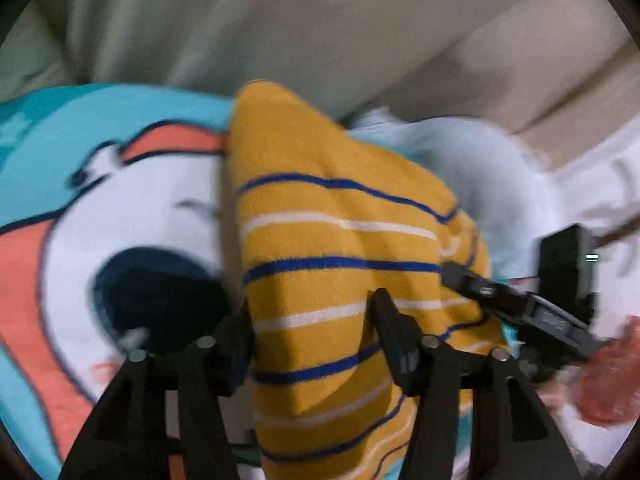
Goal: Fold small clothes
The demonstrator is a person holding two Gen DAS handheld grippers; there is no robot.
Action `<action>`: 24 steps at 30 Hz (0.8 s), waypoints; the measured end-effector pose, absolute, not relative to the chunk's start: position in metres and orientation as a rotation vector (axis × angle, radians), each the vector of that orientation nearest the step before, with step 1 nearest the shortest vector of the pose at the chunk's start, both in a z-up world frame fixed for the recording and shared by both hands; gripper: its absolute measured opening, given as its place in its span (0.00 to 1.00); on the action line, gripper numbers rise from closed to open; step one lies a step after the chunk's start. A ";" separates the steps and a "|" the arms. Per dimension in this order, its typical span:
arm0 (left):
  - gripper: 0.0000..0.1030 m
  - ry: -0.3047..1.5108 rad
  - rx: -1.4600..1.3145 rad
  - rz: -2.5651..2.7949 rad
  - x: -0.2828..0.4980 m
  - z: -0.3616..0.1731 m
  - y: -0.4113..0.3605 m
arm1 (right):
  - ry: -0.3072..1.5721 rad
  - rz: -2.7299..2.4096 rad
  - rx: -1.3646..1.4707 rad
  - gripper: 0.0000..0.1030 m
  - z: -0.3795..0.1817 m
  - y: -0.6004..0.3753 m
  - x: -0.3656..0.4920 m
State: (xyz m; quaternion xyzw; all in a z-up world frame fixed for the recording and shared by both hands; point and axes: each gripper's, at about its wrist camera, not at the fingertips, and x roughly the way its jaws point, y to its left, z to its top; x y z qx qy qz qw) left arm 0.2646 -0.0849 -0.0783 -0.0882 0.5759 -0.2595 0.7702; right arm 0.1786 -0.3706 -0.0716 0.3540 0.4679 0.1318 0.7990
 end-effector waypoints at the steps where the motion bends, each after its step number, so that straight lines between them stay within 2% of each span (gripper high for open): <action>1: 0.53 1.271 -0.150 -0.493 0.263 -0.089 -0.081 | 1.046 0.227 0.722 0.49 -0.084 -0.370 0.180; 4: 0.53 1.256 -0.221 -0.457 0.248 -0.088 -0.056 | 1.107 0.133 0.743 0.49 -0.100 -0.382 0.170; 9: 0.55 1.173 -0.309 -0.385 0.208 -0.073 -0.038 | 0.935 0.137 0.721 0.50 -0.044 -0.386 0.129; 11: 0.55 1.189 -0.329 -0.367 0.195 -0.086 -0.041 | 0.938 0.204 0.747 0.50 -0.041 -0.375 0.124; 15: 0.57 1.254 -0.277 -0.297 0.188 -0.122 -0.048 | 1.032 0.263 0.722 0.49 -0.067 -0.345 0.128; 17: 0.58 1.245 -0.303 -0.294 0.183 -0.124 -0.043 | 1.118 0.200 0.706 0.44 -0.097 -0.343 0.126; 20: 0.58 1.206 -0.301 -0.280 0.173 -0.109 -0.036 | 1.149 0.115 0.739 0.50 -0.119 -0.362 0.117; 22: 0.58 1.181 -0.293 -0.264 0.166 -0.099 -0.032 | 1.140 0.074 0.749 0.57 -0.111 -0.373 0.110; 24: 0.58 1.147 -0.290 -0.245 0.158 -0.088 -0.027 | 1.116 0.069 0.725 0.57 -0.099 -0.377 0.103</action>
